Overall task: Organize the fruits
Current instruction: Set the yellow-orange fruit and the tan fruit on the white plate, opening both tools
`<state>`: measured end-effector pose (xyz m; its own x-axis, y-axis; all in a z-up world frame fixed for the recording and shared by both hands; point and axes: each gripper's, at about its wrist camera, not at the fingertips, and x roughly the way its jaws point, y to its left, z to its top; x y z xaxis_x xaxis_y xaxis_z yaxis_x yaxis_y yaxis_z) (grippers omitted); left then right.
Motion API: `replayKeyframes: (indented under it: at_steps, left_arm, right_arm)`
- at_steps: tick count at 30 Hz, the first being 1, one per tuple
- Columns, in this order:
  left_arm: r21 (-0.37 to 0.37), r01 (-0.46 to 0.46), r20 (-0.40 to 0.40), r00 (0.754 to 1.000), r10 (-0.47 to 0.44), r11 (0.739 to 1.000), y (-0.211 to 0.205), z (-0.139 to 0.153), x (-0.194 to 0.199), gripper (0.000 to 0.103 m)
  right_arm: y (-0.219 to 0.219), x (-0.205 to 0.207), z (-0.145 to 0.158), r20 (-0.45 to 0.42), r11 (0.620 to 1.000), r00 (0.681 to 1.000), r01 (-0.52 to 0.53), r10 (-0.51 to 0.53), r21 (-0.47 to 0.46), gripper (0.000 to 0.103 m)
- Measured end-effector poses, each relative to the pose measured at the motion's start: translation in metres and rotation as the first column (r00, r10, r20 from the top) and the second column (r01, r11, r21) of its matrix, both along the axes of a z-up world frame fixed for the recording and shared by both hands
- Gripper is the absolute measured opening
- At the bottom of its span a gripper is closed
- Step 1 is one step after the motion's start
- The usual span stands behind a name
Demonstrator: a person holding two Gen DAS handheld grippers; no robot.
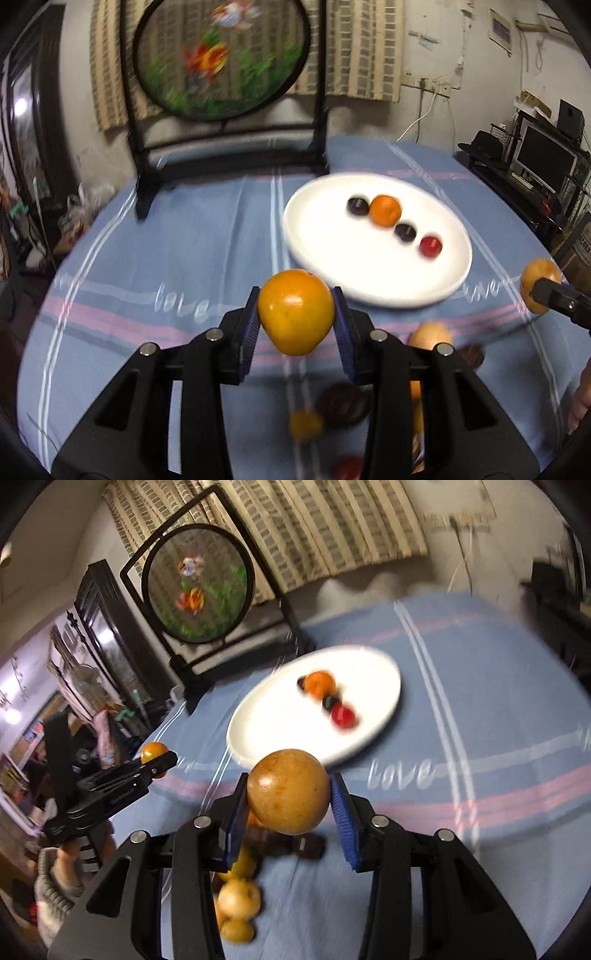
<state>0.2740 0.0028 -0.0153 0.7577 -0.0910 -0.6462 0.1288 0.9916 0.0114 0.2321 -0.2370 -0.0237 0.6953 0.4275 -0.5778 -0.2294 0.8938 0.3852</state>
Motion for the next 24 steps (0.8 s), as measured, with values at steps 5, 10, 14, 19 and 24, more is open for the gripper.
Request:
replayKeyframes:
  at_steps: [5,10,14,19,24]
  left_arm:
    - [0.004,0.015,-0.024,1.000,-0.015,1.000,-0.026,-0.002,0.039,0.038]
    - [0.035,0.013,-0.055,0.998,-0.011,0.999,-0.042,-0.024,0.072,0.040]
    - [0.059,0.025,-0.046,0.999,-0.022,0.998,-0.047,-0.033,0.078,0.057]
    - [0.043,0.025,-0.057,0.998,-0.022,0.999,-0.041,-0.034,0.079,0.058]
    - [0.041,0.004,-0.032,0.999,-0.003,0.999,-0.034,-0.025,0.070,0.063]
  right_arm:
    - [0.036,0.047,0.007,0.024,0.990,0.999,-0.032,0.035,-0.135,0.043]
    - [0.054,0.077,-0.017,-0.008,0.976,0.999,-0.047,0.047,-0.211,0.044]
    - [0.058,0.090,-0.026,-0.024,0.959,0.999,-0.044,0.039,-0.279,0.045]
    - [0.050,0.086,-0.022,0.023,0.961,0.999,-0.018,0.025,-0.276,0.065]
    - [0.043,0.076,-0.005,0.072,0.967,0.997,0.001,0.018,-0.254,0.065]
